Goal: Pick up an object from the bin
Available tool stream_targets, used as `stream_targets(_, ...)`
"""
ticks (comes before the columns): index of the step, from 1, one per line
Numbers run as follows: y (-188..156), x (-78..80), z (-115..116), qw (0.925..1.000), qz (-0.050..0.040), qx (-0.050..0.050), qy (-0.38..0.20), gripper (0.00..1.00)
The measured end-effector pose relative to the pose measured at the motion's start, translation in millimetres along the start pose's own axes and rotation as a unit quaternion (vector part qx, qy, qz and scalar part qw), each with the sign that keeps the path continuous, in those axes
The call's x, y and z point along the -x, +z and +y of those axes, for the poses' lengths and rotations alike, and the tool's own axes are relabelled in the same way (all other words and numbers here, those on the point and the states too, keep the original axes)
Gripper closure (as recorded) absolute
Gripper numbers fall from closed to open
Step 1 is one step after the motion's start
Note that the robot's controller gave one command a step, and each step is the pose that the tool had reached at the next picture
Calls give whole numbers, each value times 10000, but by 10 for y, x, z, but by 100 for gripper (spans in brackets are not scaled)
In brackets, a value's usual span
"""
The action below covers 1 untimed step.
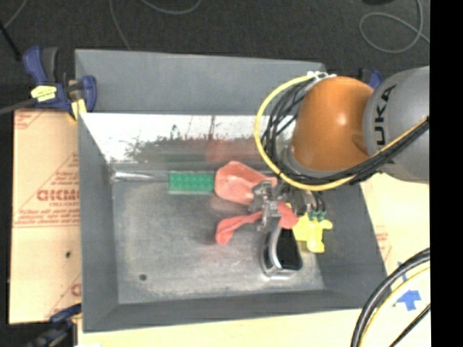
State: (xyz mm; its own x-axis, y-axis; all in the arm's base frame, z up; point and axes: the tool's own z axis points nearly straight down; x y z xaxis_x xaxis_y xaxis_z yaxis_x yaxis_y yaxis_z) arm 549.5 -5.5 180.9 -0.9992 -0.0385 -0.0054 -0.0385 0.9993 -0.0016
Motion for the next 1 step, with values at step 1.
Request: stream_targets(1,-1467,256,-92,10000,-36,-10,52,100)
